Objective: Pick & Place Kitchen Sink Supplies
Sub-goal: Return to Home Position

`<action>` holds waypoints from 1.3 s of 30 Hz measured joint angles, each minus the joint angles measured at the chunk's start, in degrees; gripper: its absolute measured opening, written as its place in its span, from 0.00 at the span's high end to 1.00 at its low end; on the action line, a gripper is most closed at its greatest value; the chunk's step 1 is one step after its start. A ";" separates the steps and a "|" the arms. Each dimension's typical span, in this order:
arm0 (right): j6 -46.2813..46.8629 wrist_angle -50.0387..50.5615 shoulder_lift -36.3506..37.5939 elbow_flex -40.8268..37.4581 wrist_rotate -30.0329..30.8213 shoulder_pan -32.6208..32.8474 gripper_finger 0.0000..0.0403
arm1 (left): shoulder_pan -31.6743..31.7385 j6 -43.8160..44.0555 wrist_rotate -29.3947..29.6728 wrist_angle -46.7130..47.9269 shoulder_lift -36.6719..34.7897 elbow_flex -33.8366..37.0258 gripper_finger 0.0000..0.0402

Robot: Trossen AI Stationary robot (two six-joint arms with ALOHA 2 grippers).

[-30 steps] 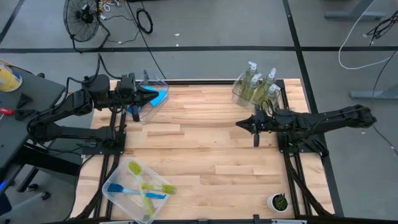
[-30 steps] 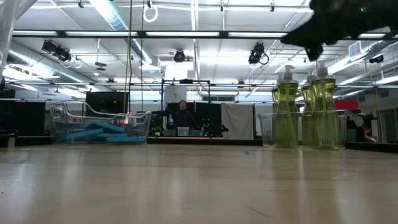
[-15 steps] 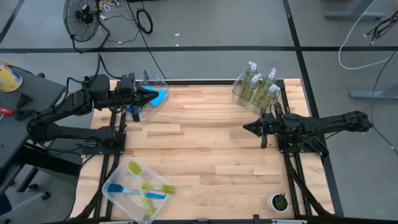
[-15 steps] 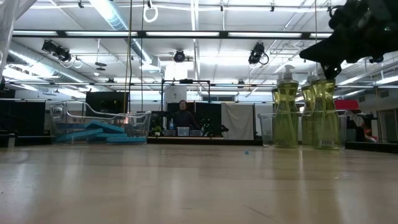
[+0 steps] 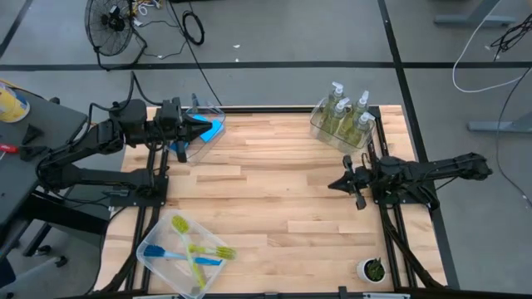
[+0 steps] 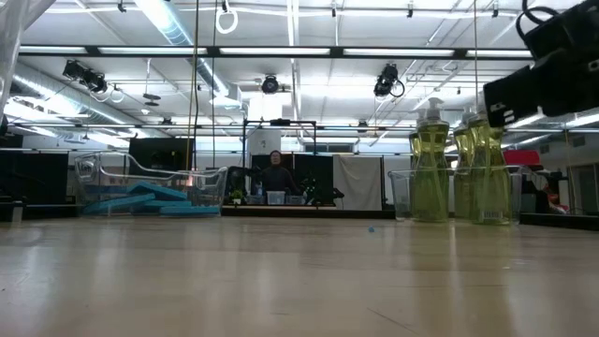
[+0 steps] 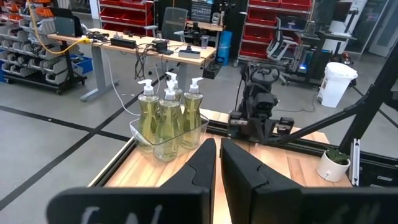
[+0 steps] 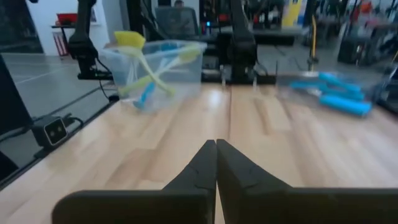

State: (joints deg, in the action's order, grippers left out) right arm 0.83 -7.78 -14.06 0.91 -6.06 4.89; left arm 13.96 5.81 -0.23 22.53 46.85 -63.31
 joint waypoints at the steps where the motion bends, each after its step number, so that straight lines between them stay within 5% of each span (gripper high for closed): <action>1: -0.82 0.43 1.13 0.00 -0.01 0.00 0.97 | 0.00 0.01 -0.02 0.01 0.00 0.00 0.93; 18: -7.11 6.50 13.77 0.00 -0.09 0.00 0.97 | 0.01 0.01 -0.01 0.00 0.00 0.00 0.93; 24: -9.21 7.57 14.09 0.00 6.02 -0.04 0.97 | 0.00 0.01 -0.01 0.00 0.00 0.00 0.93; 39: -7.33 7.37 13.79 0.00 5.59 -0.07 0.97 | 0.00 0.02 0.00 0.00 0.02 0.00 0.93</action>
State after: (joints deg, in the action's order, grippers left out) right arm -6.50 -0.40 -0.27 0.91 -0.47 4.82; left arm 13.96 5.82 -0.23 22.53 46.87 -63.31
